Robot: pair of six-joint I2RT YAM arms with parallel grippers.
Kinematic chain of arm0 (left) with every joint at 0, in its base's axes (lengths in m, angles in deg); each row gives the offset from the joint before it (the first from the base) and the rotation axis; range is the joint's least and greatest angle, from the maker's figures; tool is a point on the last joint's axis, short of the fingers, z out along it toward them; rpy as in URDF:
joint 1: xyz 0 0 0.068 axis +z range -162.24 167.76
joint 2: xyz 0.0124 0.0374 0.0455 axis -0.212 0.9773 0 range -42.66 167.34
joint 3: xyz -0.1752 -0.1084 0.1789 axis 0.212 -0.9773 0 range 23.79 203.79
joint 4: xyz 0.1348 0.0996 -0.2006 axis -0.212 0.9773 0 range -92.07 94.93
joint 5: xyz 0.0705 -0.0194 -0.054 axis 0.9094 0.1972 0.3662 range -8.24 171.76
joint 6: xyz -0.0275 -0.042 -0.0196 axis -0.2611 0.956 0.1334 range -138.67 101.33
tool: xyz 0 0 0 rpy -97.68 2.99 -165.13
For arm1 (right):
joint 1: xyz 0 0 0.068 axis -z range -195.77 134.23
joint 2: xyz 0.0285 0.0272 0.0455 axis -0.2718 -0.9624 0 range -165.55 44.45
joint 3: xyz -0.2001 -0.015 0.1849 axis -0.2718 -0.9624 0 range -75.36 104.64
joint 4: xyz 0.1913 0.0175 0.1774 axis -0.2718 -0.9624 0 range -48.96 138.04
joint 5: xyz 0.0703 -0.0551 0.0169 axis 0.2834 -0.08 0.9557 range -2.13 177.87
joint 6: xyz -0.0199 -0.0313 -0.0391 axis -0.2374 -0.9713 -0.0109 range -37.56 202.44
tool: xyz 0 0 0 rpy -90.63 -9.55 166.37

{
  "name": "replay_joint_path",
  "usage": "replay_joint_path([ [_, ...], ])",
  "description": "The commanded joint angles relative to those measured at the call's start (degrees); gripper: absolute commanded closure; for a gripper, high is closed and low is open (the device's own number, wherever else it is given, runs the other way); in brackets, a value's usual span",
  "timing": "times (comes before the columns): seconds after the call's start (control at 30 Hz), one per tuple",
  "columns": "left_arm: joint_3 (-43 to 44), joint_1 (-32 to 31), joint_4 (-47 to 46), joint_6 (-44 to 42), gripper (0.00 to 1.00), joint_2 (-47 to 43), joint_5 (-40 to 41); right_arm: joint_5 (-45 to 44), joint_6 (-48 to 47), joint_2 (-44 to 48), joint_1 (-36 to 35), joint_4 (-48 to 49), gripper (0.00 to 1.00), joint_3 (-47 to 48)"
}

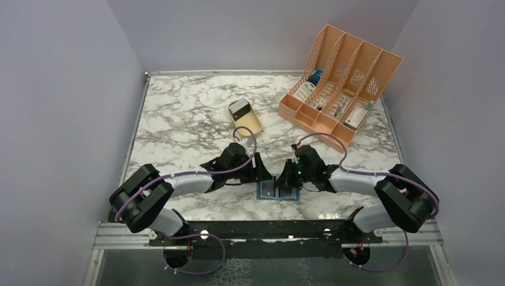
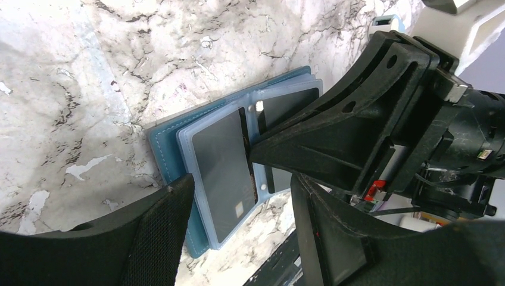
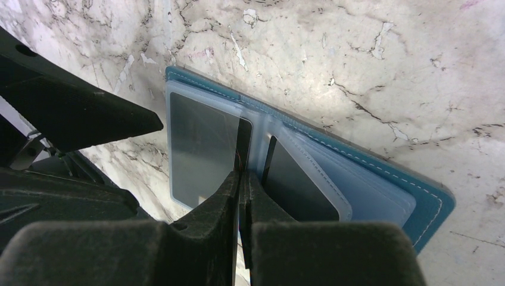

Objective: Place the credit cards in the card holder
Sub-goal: Turn over the card slot in the card holder.

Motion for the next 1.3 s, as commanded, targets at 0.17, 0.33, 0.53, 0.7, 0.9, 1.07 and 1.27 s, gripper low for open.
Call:
replay_joint_path([
  [0.17,1.0,-0.2,-3.2,-0.2,0.37,2.2,-1.9,0.3,-0.6,-0.1,-0.4,-1.9,0.94,-1.4],
  [0.33,1.4,-0.3,-3.9,-0.1,0.37,3.2,-2.5,0.3,-0.5,0.0,-0.5,-1.9,0.94,-1.4],
  [0.53,1.2,-0.2,-4.3,0.2,0.37,3.5,-2.7,0.4,-0.4,-0.1,-0.5,-1.7,0.94,-1.5],
  [0.7,0.9,-0.2,-4.8,1.2,0.37,2.6,-3.5,0.5,-0.3,-0.3,-0.5,-1.5,0.94,-1.6],
  [0.9,0.8,-0.2,-5.8,3.1,0.37,0.3,-4.6,0.7,-0.2,-0.3,-0.5,-1.3,0.94,-1.6],
  [1.07,0.8,-0.3,-7.1,4.4,0.37,0.0,-5.9,0.7,-0.2,-0.1,-0.5,-1.3,0.93,-1.2],
  [1.27,0.7,-0.4,-9.0,5.6,0.37,0.2,-7.1,0.7,-0.6,0.6,-0.5,-2.3,0.90,0.0],
])
